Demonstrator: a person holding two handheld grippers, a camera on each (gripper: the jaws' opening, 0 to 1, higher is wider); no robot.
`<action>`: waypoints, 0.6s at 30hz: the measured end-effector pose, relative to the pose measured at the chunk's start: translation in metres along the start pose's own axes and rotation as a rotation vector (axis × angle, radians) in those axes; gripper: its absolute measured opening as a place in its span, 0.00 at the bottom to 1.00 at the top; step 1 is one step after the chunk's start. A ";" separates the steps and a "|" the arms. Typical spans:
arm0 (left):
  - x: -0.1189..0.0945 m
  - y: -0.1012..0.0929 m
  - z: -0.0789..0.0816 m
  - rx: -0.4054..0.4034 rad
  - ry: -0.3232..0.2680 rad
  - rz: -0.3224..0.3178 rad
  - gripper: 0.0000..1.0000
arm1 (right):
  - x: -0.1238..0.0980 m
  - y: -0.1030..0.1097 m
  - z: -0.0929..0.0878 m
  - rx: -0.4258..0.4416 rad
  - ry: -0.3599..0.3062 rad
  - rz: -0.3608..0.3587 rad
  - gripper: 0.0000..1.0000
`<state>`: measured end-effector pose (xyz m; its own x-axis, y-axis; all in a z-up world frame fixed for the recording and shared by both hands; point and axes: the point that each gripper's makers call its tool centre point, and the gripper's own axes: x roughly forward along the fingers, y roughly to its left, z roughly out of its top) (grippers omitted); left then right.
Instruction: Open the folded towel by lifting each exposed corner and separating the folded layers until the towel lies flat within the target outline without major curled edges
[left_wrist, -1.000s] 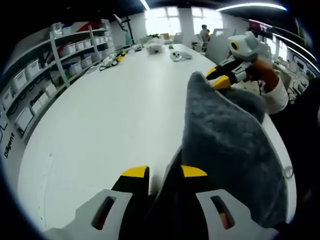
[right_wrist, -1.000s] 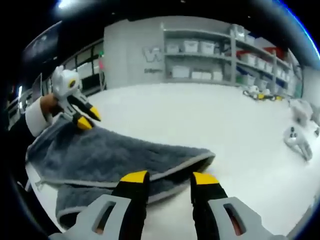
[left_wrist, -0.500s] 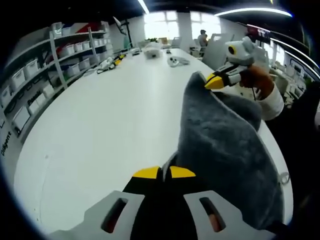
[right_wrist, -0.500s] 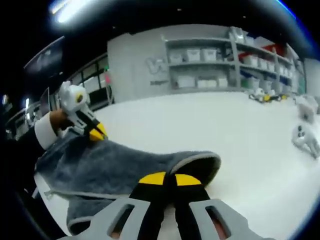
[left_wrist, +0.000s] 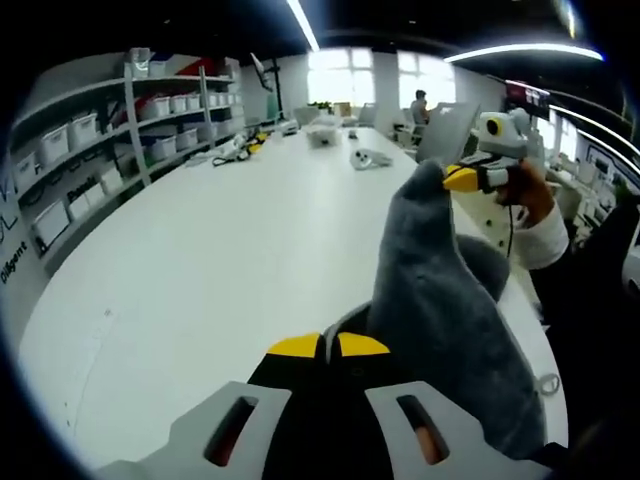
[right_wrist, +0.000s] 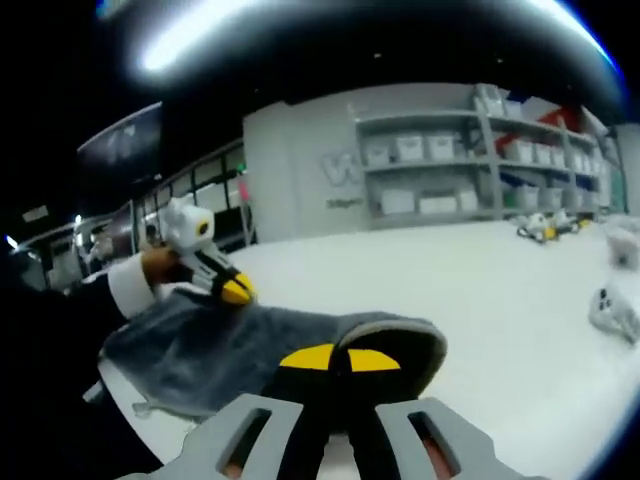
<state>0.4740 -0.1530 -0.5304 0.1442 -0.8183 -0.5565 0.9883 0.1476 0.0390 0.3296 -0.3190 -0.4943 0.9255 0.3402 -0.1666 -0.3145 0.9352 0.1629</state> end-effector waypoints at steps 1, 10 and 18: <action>-0.003 0.000 0.002 -0.008 -0.012 0.006 0.03 | -0.002 0.002 0.003 0.000 -0.009 0.008 0.00; -0.023 0.012 0.024 -0.046 -0.086 0.052 0.03 | -0.025 0.035 0.025 -0.036 -0.086 0.110 0.00; -0.030 0.006 0.028 -0.086 -0.136 0.088 0.03 | -0.035 0.052 0.030 -0.047 -0.094 0.162 0.00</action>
<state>0.4775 -0.1433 -0.4905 0.2415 -0.8666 -0.4367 0.9644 0.2643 0.0088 0.2876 -0.2854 -0.4509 0.8770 0.4778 -0.0496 -0.4682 0.8733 0.1347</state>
